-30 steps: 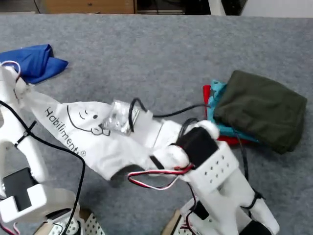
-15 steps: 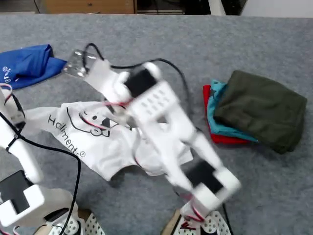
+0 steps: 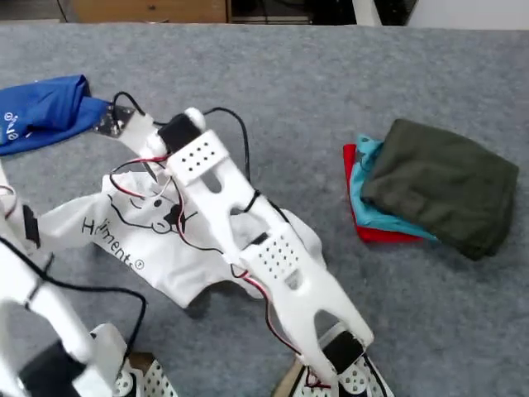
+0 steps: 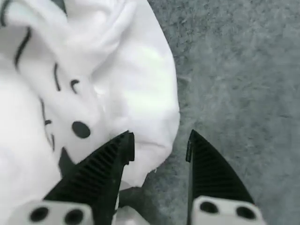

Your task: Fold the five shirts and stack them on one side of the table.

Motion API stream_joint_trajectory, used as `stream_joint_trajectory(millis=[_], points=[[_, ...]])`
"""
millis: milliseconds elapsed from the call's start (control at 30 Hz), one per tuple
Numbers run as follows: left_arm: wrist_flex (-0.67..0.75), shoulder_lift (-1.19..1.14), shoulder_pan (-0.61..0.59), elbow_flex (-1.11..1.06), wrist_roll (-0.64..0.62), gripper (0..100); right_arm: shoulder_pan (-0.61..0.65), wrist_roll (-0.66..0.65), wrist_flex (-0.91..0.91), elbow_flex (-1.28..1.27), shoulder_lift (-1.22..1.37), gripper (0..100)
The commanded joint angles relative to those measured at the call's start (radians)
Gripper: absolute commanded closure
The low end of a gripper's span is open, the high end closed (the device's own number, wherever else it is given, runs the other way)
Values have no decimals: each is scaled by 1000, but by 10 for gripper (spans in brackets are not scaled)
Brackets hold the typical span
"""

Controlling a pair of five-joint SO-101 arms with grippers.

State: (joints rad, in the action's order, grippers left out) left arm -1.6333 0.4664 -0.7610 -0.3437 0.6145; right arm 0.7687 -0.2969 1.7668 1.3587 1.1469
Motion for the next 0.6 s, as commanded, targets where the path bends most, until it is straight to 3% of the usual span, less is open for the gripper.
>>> stream_joint_trajectory(millis=[0,100,267,567], points=[[69,133,-8,-118,5,982,1,11,15,64,39,803],[127,213,-14,-227,5,982,-15,11,15,64,64,815],[146,332,-12,-311,5,982,-58,5,14,65,71,991],[232,380,-8,-394,-127,982,-168,11,20,81,-10,995]])
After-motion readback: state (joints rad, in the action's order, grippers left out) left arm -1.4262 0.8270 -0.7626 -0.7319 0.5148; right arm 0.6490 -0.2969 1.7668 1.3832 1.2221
